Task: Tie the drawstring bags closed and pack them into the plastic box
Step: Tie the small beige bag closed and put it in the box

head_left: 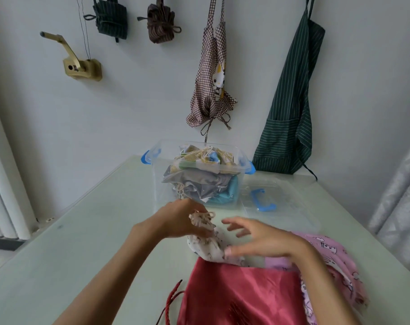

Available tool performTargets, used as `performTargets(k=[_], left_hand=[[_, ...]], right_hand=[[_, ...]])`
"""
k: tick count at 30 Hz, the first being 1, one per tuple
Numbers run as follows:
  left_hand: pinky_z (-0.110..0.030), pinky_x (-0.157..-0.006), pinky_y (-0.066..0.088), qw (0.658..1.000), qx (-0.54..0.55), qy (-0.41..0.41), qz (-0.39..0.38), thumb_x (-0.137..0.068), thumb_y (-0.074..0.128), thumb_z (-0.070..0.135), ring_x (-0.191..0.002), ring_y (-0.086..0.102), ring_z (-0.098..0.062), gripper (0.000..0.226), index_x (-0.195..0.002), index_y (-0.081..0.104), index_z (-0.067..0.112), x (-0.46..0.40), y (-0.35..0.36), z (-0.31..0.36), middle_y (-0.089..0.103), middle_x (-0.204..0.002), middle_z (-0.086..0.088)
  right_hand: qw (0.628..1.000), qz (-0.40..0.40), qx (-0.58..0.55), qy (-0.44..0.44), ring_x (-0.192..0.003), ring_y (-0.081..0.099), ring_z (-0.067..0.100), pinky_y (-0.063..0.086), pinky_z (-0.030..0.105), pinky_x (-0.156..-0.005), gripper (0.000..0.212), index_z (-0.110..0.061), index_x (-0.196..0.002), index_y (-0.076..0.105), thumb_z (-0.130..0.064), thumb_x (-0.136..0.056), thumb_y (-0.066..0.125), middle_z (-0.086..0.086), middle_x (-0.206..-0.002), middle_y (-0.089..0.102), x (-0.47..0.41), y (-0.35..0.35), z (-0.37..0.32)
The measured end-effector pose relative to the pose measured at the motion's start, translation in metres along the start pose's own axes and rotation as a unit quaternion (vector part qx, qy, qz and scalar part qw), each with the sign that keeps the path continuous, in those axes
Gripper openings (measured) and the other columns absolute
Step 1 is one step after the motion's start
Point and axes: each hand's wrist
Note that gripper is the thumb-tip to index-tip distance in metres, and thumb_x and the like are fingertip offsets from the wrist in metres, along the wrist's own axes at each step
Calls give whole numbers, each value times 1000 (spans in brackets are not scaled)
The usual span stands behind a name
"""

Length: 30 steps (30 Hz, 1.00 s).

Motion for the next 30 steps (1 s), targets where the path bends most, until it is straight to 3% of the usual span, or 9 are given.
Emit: performTargets(k=[4,7,9,14,20,22,25,28,30], left_hand=[[-33,-68,58,996,77,-22,-37,-80,66,51,-88,69,-25,43,-107,67,17,2,-15,-4,70,-105,-6],[-31,-66,60,994,80,-38,-56,-88,53,51,-85,69,-23,44,-106,70,14,3,-29,-2,69,-101,-6],[-22,-58,58,991,118,-38,-50,-90,53,45,-80,65,-17,43,-113,68,12,2,-43,2,65,-101,-4],[-22,-72,59,959,279,-28,37,-85,67,26,-93,69,-22,35,-114,66,7,-17,-106,15,70,-107,-11],[-17,-76,53,923,276,105,248,-83,69,11,-99,63,-19,23,-106,65,9,-76,-145,21,65,-109,-7],[-33,-92,51,924,249,80,278,-83,70,13,-109,61,-26,18,-100,67,12,-97,-133,6,66,-113,-9],[-40,-103,42,992,53,-44,110,-85,68,21,-120,53,-29,34,-118,63,12,-111,-109,-22,58,-127,-10],[-37,-96,44,994,-47,-21,101,-90,59,21,-117,54,-29,35,-125,59,16,-113,-101,-32,58,-127,-8],[-37,-92,45,992,-61,2,112,-94,52,23,-112,56,-30,30,-122,62,17,-116,-96,-30,61,-124,-8]], right_hand=[[993,-23,104,53,-116,53,12,41,21,-91,66,-20,-140,41,-32,-82,70,-2,-137,50,-6,12,-1],[995,88,52,14,-78,62,12,48,31,-70,20,-16,-97,71,-24,-79,74,1,-91,71,-13,11,2],[988,144,-44,-20,-60,57,8,51,31,-62,7,-19,-74,70,-17,-78,75,-4,-66,65,-12,-2,-1],[925,323,-185,-80,-65,60,6,50,15,-56,19,-14,-95,72,-9,-77,75,-9,-73,65,-19,-57,-33],[777,593,-18,-208,-70,60,6,45,8,-60,21,-13,-98,73,-4,-78,72,0,-92,69,-63,-105,-71],[825,536,59,-171,-74,58,9,43,8,-62,21,-14,-102,71,-9,-82,69,4,-103,67,-85,-104,-63],[938,311,141,-57,-96,61,15,43,22,-76,25,-21,-112,68,-26,-88,63,1,-119,66,-103,-94,-43],[923,358,110,-82,-107,58,14,40,21,-76,25,-24,-111,67,-29,-95,50,-5,-120,64,-104,-94,-41],[940,318,109,-66,-88,59,16,42,25,-82,34,-17,-106,65,-32,-99,35,-2,-95,64,-110,-95,-41]])
Point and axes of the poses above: each hand's wrist, its own x-axis away from the middle knuckle, its own y-axis out of the palm, z = x × y
